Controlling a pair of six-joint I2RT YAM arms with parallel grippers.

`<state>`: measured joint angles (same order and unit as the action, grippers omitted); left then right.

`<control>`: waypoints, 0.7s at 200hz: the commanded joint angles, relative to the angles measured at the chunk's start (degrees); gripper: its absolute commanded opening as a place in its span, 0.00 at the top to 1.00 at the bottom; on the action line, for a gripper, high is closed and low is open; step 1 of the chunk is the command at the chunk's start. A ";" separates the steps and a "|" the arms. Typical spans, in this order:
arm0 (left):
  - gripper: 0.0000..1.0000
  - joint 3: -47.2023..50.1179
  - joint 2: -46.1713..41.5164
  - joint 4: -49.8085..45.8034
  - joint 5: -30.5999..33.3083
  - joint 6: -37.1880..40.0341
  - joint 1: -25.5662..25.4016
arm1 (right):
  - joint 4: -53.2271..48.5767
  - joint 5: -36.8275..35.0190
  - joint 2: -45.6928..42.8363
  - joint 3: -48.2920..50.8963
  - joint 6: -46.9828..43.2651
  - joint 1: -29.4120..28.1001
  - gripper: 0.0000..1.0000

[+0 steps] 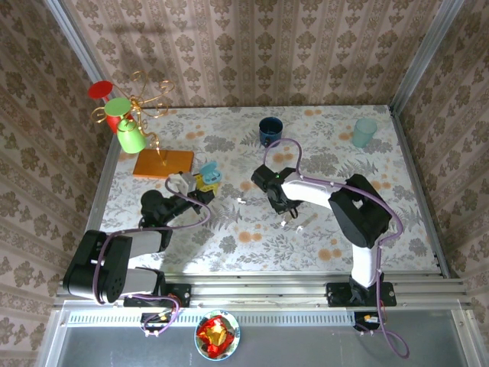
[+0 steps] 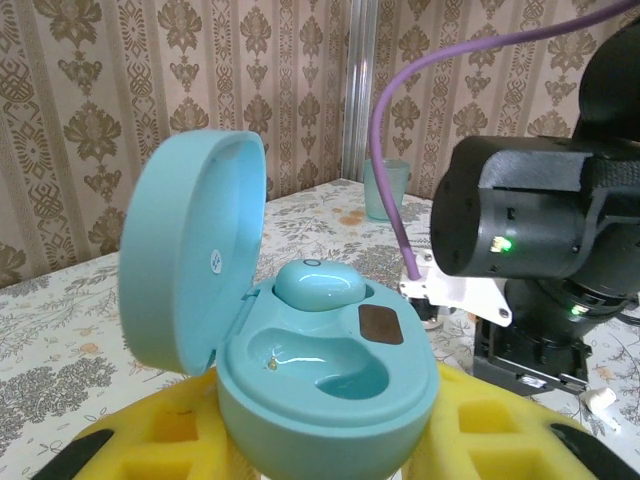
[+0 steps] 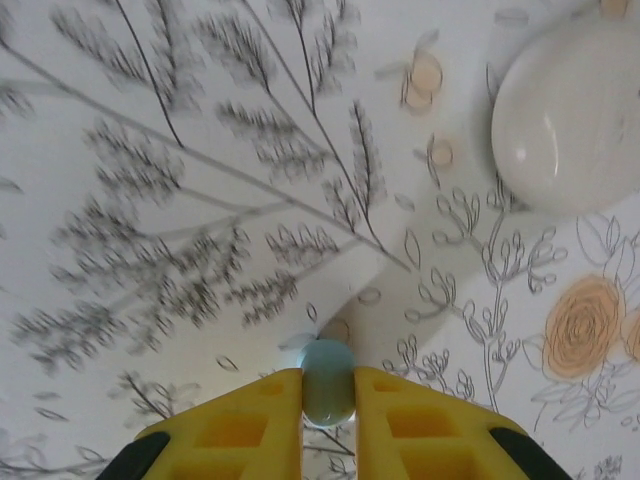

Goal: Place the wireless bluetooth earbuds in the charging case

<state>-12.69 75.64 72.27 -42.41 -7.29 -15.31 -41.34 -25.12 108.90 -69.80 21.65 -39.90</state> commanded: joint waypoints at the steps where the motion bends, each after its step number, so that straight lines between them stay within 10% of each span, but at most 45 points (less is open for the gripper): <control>1: 0.68 -0.48 0.39 1.21 -1.43 0.48 -0.31 | 0.28 -0.75 -1.57 1.85 2.38 -0.13 0.80; 140: 0.68 -0.19 -0.26 1.21 -0.96 0.71 -0.09 | -9.80 -12.76 5.10 -6.34 2.24 -5.17 0.68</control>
<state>-12.69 75.79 72.27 -42.63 -7.27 -15.35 -46.00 -32.27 112.16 -73.28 22.70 -43.92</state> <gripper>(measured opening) 0.341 0.315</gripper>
